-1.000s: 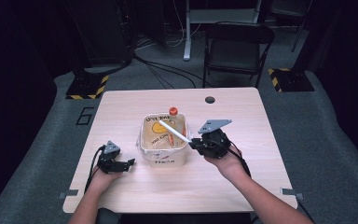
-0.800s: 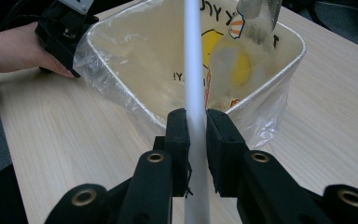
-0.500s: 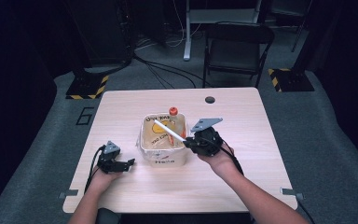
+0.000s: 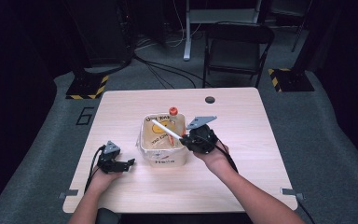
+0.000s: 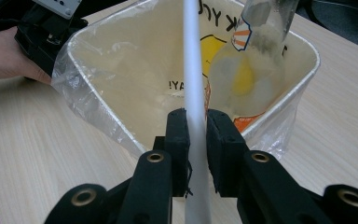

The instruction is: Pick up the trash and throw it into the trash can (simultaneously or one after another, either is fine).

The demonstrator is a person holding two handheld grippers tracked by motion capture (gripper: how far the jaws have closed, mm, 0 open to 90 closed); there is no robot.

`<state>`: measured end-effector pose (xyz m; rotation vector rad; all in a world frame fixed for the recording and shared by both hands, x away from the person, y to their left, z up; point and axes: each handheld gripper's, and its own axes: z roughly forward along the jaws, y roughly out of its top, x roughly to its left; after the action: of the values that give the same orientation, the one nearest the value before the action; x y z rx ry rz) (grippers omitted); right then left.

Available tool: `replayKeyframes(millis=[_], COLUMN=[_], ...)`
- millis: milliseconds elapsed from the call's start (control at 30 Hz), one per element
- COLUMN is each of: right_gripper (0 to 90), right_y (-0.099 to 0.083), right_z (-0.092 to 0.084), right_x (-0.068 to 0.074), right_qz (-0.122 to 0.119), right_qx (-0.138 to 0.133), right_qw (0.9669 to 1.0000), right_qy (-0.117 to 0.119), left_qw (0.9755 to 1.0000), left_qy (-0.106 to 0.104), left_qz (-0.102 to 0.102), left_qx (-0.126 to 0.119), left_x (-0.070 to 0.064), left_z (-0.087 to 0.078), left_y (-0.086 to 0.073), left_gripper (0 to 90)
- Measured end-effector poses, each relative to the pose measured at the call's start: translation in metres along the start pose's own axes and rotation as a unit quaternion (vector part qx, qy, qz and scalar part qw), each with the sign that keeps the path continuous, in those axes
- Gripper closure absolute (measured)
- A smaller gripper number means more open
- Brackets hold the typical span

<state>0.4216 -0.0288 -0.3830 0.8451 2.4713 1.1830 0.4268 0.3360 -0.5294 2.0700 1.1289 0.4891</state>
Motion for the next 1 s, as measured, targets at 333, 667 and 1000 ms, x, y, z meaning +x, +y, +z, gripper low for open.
replayKeyframes(millis=[333,667,1000], right_gripper=[78.6,77.5,66.5], right_y=[0.008,0.012,0.015], right_z=[0.01,0.019,0.018], right_x=[0.001,0.0,0.003], right_qz=[0.0,0.0,-0.004], right_qx=[0.005,0.016,-0.008], right_qw=[1.0,0.9998,1.0], right_qy=[-0.003,-0.008,0.002], left_qw=[1.0,1.0,1.0], left_qy=[0.0,-0.001,-0.001], left_qz=[0.0,0.0,0.001], left_qx=[0.0,0.0,0.0], left_x=[0.0,0.0,0.0], left_z=[0.0,0.0,0.0], left_y=[0.0,0.0,0.0], left_gripper=[15.7,15.7,15.7])
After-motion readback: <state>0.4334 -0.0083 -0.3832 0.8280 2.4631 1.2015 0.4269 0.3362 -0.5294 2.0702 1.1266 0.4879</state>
